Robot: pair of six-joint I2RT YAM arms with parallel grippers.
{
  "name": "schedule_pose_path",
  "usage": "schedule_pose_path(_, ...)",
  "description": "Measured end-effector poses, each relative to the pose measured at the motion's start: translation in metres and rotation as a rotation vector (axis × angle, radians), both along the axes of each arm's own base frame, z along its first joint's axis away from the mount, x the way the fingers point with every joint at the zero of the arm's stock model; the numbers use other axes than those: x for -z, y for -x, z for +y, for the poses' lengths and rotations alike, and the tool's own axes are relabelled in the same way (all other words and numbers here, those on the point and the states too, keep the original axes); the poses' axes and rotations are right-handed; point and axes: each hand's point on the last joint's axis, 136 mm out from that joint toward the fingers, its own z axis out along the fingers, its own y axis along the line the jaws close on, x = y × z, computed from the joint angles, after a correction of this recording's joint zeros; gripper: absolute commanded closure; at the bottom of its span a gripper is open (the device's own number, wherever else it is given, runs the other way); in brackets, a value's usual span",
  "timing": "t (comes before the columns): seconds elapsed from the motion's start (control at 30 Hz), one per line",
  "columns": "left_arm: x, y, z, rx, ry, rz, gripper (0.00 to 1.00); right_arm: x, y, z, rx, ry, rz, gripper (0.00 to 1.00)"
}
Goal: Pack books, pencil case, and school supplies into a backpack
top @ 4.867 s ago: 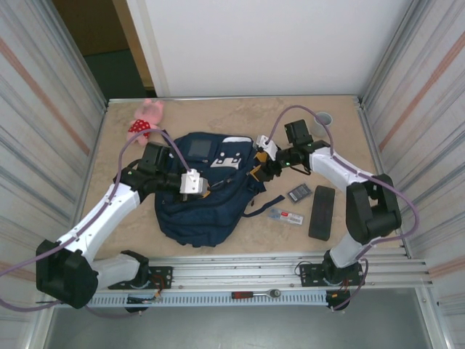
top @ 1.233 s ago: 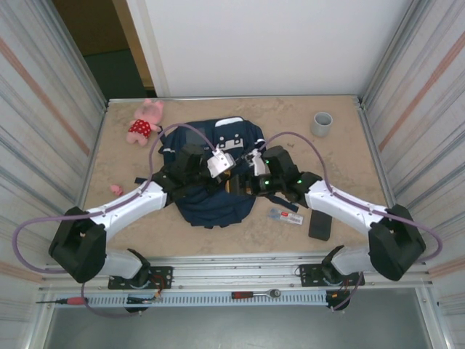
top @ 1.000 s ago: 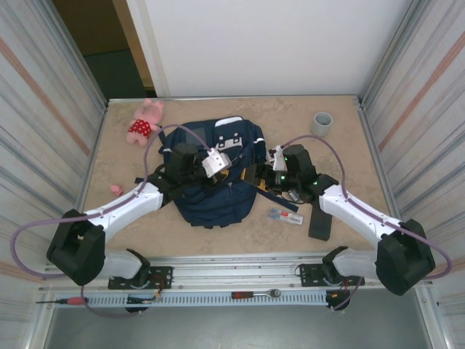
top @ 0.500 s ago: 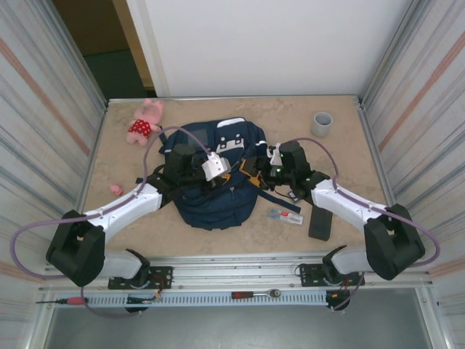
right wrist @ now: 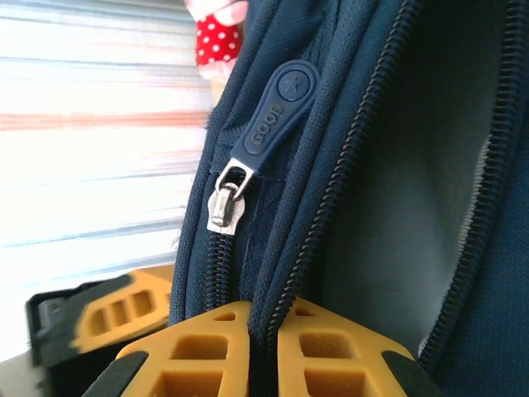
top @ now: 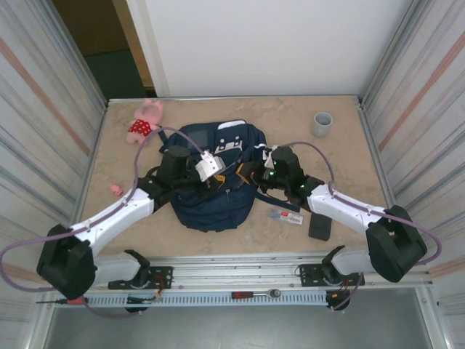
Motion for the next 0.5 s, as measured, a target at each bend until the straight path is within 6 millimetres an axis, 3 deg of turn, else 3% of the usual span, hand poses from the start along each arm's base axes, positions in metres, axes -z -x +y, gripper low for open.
schedule_pose_path(0.17,-0.037,0.025,0.003,-0.125,0.07,0.116,0.59,0.011,0.001,-0.003,0.063,0.042,0.005,0.93)
schedule_pose_path(0.23,-0.041,0.04,0.002,-0.171,0.084,0.187,0.58,0.012,0.001,-0.002,0.071,0.046,0.002,0.93)
schedule_pose_path(0.37,-0.014,0.069,0.005,-0.276,0.038,0.385,0.57,0.012,0.001,0.0,0.076,0.053,-0.003,0.93)
schedule_pose_path(0.5,0.015,0.082,0.013,-0.394,-0.02,0.54,0.57,0.009,-0.001,0.005,0.071,0.051,-0.006,0.93)
